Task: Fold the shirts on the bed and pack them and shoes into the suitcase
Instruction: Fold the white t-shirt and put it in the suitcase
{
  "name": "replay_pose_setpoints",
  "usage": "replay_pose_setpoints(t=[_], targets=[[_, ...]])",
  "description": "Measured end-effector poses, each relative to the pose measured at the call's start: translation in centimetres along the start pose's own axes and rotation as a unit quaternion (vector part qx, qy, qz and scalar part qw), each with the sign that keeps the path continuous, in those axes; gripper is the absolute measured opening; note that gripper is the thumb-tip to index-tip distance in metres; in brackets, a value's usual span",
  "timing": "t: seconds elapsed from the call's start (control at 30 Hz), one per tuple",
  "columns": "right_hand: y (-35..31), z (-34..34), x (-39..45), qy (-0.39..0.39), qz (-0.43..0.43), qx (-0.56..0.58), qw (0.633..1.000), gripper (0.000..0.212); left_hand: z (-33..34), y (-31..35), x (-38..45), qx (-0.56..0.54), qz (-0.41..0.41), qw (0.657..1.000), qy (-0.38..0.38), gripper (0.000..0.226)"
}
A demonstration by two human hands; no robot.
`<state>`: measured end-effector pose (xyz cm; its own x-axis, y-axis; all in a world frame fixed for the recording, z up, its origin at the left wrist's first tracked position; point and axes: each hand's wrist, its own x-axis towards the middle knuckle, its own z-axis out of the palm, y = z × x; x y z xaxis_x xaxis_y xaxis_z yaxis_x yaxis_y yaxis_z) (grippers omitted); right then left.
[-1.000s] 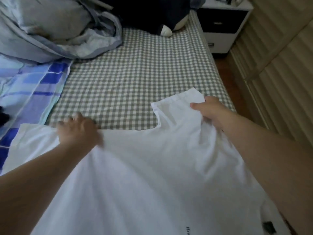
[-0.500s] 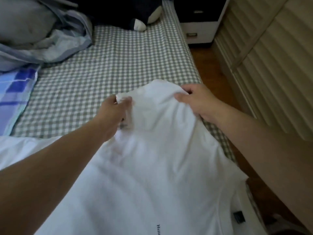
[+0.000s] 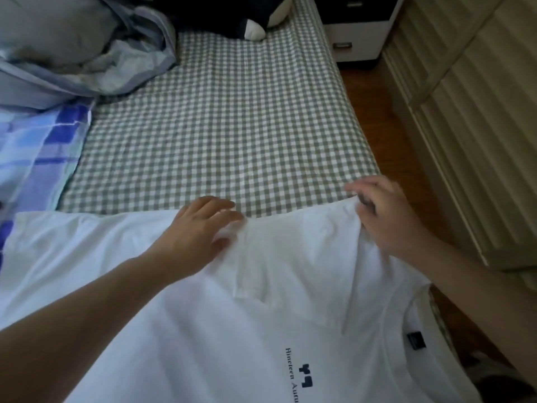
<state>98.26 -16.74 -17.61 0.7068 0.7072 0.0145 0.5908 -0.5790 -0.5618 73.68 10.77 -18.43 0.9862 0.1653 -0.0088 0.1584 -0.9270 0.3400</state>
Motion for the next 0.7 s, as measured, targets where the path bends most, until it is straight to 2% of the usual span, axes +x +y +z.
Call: replay_pose_setpoints(t=[0.07, 0.13, 0.17, 0.27, 0.33, 0.4, 0.43, 0.47, 0.53, 0.57, 0.63, 0.7], targets=[[-0.3, -0.2, 1.8, -0.082, 0.074, 0.003, 0.994, 0.037, 0.4, -0.1, 1.3, 0.002, 0.024, 1.000, -0.003, 0.040], [-0.2, -0.2, 2.9, -0.125, 0.070, -0.007, 0.990, 0.017, 0.6, 0.1, 2.0, 0.010, 0.032, 0.999, 0.022, 0.018], [-0.2, -0.2, 3.4, -0.118, 0.078, 0.003, 0.990, 0.005, 0.7, 0.3, 2.3, 0.005, 0.008, 0.999, 0.041, 0.017], [-0.1, 0.3, 4.6, -0.074, 0.141, 0.022, 0.987, 0.015, 1.4, 0.9, 3.4, -0.034, -0.172, 0.982, 0.077, 0.021], [-0.7, 1.0, 4.4, -0.016, 0.162, -0.030, 0.986, 0.018, 2.0, 1.0, 4.5, -0.028, -0.241, 0.968, 0.060, 0.023], [-2.4, 2.2, 3.5, 0.089, 0.102, -0.154, 0.979, 0.012, 2.3, 1.2, 5.1, 0.003, -0.242, 0.970, 0.035, 0.027], [-3.7, 2.9, 3.0, 0.120, 0.040, -0.189, 0.974, 0.015, 2.2, 1.3, 5.3, 0.019, -0.235, 0.971, 0.028, 0.029], [-5.3, 3.9, 2.5, 0.119, -0.029, -0.189, 0.974, 0.021, 2.1, 1.2, 5.2, 0.035, -0.226, 0.973, 0.023, 0.031], [-7.9, 6.4, 1.8, 0.041, -0.135, -0.156, 0.978, 0.032, 1.4, 0.1, 4.5, 0.052, -0.204, 0.977, 0.013, 0.033], [-8.5, 8.0, 1.7, -0.005, -0.156, -0.148, 0.977, 0.037, 0.9, -0.9, 3.8, 0.054, -0.188, 0.981, 0.010, 0.033], [-8.7, 10.3, 1.6, -0.061, -0.147, -0.156, 0.975, 0.041, -0.6, -4.4, 1.7, 0.060, -0.173, 0.983, 0.002, 0.033], [-8.2, 11.5, 1.4, -0.060, -0.123, -0.181, 0.974, 0.046, -2.8, -8.7, -1.4, 0.083, -0.195, 0.977, 0.006, 0.032]])
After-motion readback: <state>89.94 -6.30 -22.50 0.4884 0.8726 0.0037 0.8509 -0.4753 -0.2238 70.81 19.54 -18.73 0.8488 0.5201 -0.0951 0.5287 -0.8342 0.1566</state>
